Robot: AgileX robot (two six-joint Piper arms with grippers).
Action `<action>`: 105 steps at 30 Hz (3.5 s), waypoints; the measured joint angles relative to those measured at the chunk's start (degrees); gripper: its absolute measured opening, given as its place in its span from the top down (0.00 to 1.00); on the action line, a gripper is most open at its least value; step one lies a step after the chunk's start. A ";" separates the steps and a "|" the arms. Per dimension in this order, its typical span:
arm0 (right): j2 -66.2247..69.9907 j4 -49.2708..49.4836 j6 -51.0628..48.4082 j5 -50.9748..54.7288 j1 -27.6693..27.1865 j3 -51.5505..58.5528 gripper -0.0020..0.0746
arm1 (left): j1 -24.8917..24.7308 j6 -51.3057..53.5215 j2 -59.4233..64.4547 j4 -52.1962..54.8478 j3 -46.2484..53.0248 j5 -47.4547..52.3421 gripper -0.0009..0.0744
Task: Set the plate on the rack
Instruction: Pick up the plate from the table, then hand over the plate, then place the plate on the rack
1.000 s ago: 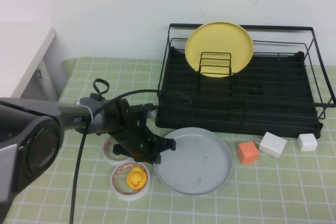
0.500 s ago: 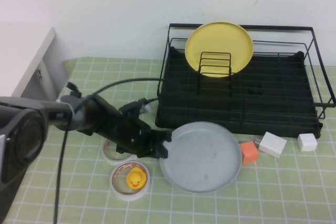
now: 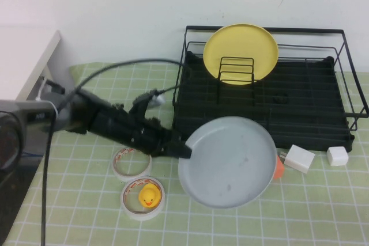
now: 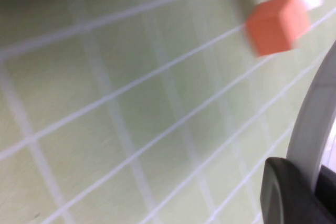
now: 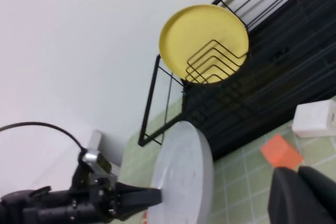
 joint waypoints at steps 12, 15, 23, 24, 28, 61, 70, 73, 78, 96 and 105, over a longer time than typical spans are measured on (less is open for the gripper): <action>0.00 8.41 -9.70 2.54 0.00 0.00 0.96 | -4.55 1.67 -18.19 6.69 3.04 -5.06 0.98; 2.23 12.14 -13.56 5.71 0.00 0.00 0.95 | -7.26 2.42 -22.54 7.10 5.63 -7.54 0.98; 16.57 24.77 -37.67 9.69 0.00 -9.36 0.52 | -13.21 5.14 -28.95 7.35 10.34 -8.53 0.98; 19.01 25.65 -41.33 9.69 0.00 -11.03 0.45 | -13.32 5.02 -29.53 7.35 10.32 -8.53 0.98; 29.25 27.09 -50.30 9.69 0.00 -16.77 0.33 | -13.47 4.90 -31.35 7.02 10.41 -8.86 0.98; 79.25 43.11 -88.45 41.61 0.00 -33.72 0.74 | -13.59 2.44 -35.77 3.48 10.54 -13.50 0.92; 79.25 44.29 -100.59 35.43 0.00 -38.28 0.79 | -12.41 -5.23 -35.77 3.48 10.54 -12.99 0.30; 79.25 41.49 -103.45 31.46 0.00 -43.09 0.79 | -11.12 -7.32 -35.77 3.59 10.54 -12.65 0.28; 81.36 39.19 -105.53 25.51 0.00 -50.34 0.79 | -8.59 -11.29 -35.77 6.45 10.54 -12.30 0.51; 110.96 35.55 -108.26 38.16 0.00 -88.13 0.79 | -3.32 -20.25 -55.96 22.47 23.53 -20.16 0.99; 122.13 34.88 -108.16 39.68 0.00 -107.51 0.79 | -3.32 -26.79 -75.09 19.27 44.37 -35.99 0.99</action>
